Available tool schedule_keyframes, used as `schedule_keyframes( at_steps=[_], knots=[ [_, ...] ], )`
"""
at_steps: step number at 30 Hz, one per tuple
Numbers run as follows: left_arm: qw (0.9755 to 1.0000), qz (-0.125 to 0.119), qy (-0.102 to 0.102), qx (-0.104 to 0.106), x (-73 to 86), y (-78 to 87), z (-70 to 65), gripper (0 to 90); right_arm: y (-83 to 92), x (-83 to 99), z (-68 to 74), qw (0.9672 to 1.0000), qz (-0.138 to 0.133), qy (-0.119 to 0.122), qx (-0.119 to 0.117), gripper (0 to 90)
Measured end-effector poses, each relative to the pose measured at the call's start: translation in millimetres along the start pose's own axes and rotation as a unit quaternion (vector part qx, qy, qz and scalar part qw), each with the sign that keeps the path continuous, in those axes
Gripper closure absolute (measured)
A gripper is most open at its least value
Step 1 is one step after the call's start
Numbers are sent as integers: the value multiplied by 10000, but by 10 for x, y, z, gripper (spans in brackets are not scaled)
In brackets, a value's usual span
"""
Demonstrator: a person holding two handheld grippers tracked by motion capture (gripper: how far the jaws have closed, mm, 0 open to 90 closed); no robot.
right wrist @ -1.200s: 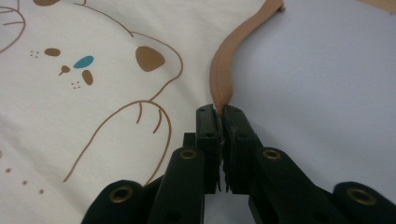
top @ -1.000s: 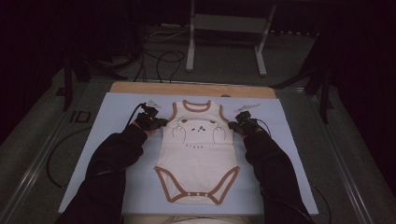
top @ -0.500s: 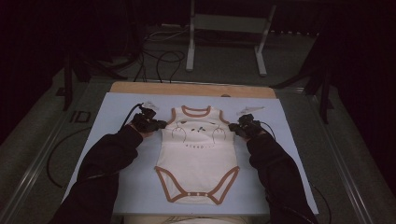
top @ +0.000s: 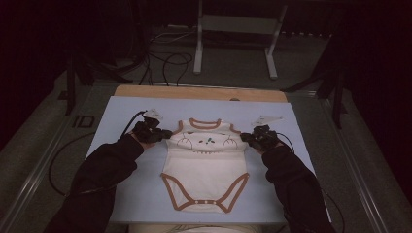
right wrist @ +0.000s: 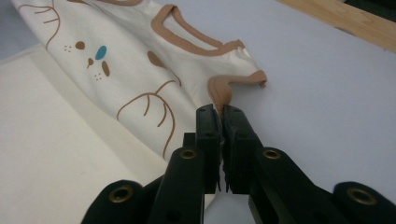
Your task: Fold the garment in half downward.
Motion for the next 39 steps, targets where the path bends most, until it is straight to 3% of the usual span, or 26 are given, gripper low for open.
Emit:
schedule_keyframes(
  at_steps=[9, 19, 31, 39],
  knots=[
    [9998, 4, -160, 124, 85, 102, -184, 869, 107, 115, 125, 10000, -12, 33, -69, 863],
    [9992, -11, -390, 35, 221, 187, -339, 868, 239, 257, 308, 9997, -69, 95, -211, 863],
    [9987, 5, -484, 168, 440, 277, -552, 868, 353, 423, 494, 9992, -158, 77, -348, 862],
    [9988, -29, -406, 266, 572, 301, -647, 867, 379, 524, 610, 9991, -101, 98, -396, 862]
  ],
)
Point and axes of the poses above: each handheld gripper's, and its own axes: y roughly backward along the jaws, x roughly out of its underside, z roughly to its left, the point moved 7 cm from there along -y, roughly forward along the jaws, and after that the axes turned 4 degrees about z, right-handed, at the moved point
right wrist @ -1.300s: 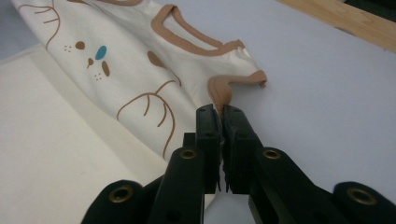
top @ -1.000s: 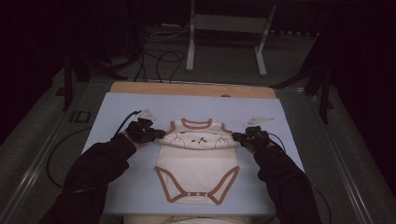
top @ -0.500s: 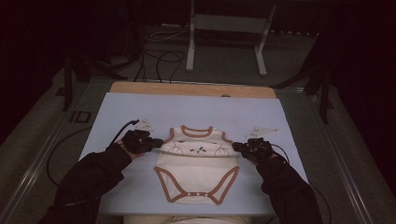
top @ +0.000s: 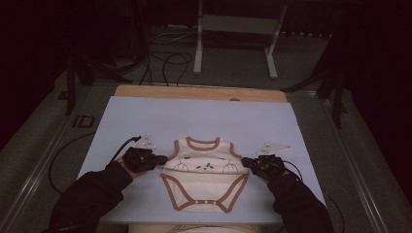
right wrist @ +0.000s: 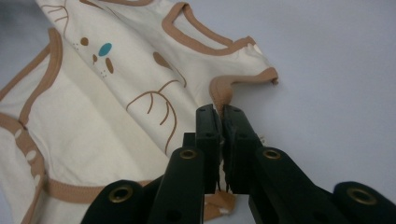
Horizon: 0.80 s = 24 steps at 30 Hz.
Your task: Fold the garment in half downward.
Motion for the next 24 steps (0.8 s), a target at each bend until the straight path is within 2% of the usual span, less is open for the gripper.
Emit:
schedule_keyframes(
  at_steps=[4, 7, 24],
  knots=[
    [9999, -23, 40, 105, 69, -20, -70, 868, -9, 73, 23, 10000, 34, 23, 11, 861],
    [9999, -14, 24, 156, 114, -40, -137, 867, -4, 121, 23, 10000, 68, -50, 6, 861],
    [9999, 47, 69, 151, 307, -139, -273, 865, -55, 371, 101, 9996, 237, -94, -101, 856]
  ],
)
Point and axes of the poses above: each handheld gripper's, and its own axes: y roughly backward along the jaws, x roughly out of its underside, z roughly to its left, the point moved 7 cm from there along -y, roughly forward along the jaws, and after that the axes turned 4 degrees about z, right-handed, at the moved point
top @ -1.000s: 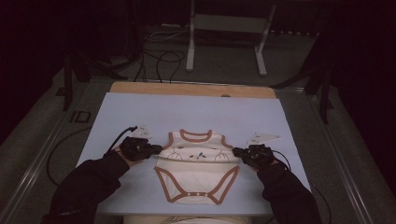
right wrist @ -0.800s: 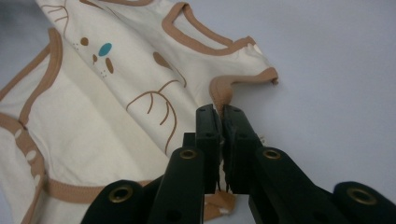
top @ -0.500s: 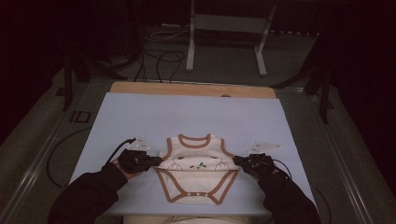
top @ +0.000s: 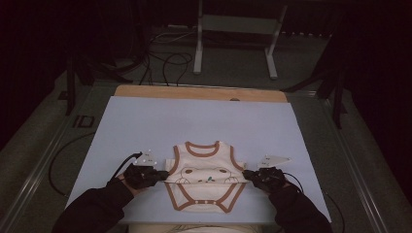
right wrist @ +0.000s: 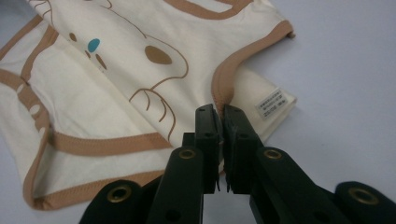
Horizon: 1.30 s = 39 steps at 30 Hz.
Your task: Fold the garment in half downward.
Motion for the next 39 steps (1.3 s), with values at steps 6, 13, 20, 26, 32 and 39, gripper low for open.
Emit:
schedule_keyframes(
  at_steps=[6, 13, 20, 26, 32, 39],
  knots=[
    [10000, 11, 46, 74, 70, -55, -58, 865, -19, 72, 34, 10000, 33, 18, -9, 855],
    [9998, 42, 101, 142, 149, -118, -85, 860, -47, 159, 56, 9999, 137, -50, -41, 855],
    [9998, 37, 153, 153, 181, -131, -106, 860, -60, 211, 65, 9997, 201, -83, -82, 855],
    [9996, 79, 200, 200, 233, -162, -108, 860, -62, 262, 83, 9996, 231, -123, -146, 854],
    [9995, 77, 237, 201, 244, -167, -100, 852, -72, 295, 98, 9995, 280, -128, -115, 854],
    [9998, 99, 134, 129, 250, -171, -103, 836, -74, 319, 115, 9996, 252, -113, -82, 849]
  ],
)
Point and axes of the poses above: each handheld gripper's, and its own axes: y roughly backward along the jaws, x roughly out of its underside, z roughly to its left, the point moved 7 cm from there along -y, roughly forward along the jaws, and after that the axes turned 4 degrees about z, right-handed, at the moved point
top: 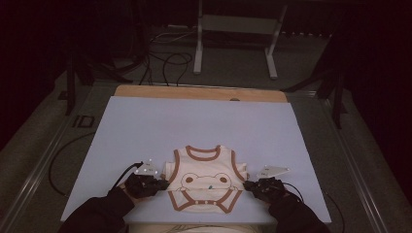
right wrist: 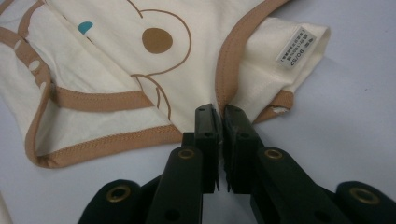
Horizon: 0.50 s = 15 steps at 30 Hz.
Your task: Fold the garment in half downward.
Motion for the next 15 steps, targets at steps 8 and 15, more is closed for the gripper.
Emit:
schedule_keyframes(
  at_steps=[8, 15],
  knots=[
    [9999, -14, -42, -139, 4, -1, 13, 742, -8, 14, -2, 9998, -76, 142, -67, 800],
    [9998, -125, -115, -56, -36, 37, -34, 573, 8, -32, 39, 9997, -68, 187, -119, 519]
  ],
)
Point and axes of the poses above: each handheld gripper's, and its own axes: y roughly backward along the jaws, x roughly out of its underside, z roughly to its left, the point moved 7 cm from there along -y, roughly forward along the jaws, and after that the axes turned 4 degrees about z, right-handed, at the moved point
